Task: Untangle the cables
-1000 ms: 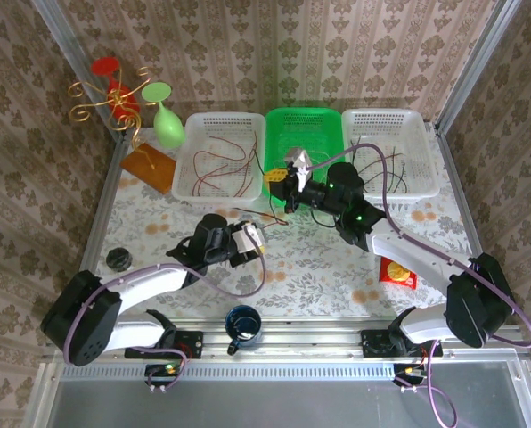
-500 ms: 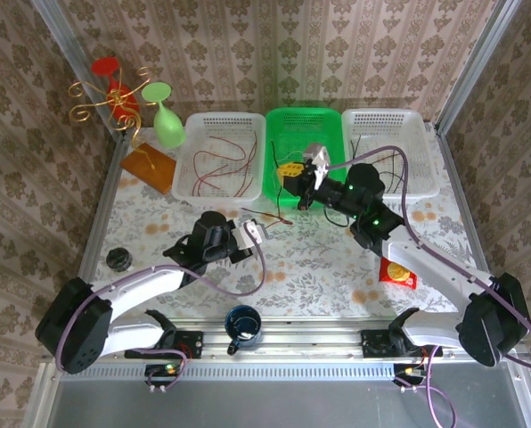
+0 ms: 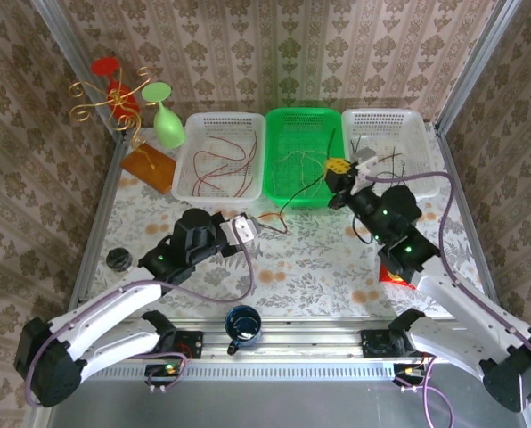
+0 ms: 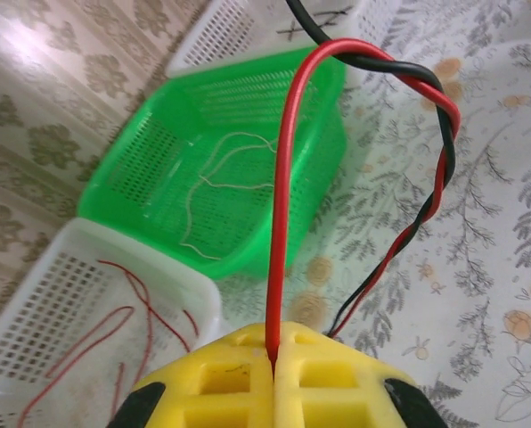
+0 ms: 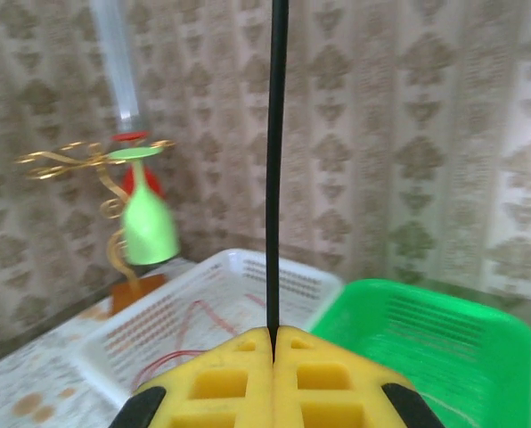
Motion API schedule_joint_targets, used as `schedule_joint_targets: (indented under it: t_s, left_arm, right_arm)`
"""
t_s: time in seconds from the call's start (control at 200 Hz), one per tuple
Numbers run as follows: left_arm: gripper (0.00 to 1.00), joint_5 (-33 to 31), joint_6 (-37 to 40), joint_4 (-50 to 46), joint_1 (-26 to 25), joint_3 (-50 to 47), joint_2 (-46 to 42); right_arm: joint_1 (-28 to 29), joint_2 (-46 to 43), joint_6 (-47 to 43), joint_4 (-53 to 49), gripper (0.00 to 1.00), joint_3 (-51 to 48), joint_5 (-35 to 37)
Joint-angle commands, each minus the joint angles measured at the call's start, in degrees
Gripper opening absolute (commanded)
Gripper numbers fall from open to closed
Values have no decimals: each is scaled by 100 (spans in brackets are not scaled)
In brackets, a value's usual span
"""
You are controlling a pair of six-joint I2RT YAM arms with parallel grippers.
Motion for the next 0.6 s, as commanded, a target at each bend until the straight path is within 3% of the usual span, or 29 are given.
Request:
schedule_joint_targets:
  t_s: [0.0,0.29,0.595]
  left_arm:
    - [0,-343,328,-374,-37,249,-309]
    - [0,-968,386,-413,56,260,-652]
    - [0,-1876,-1358,-525,703,336,-968]
  right_arm:
    - [-134,-442,-200,-298,0,-185,1199]
    - [-377,-1306,-581,-480,0,-513,2612]
    - [-1149,-1846,-220,-940,0,-723,3702]
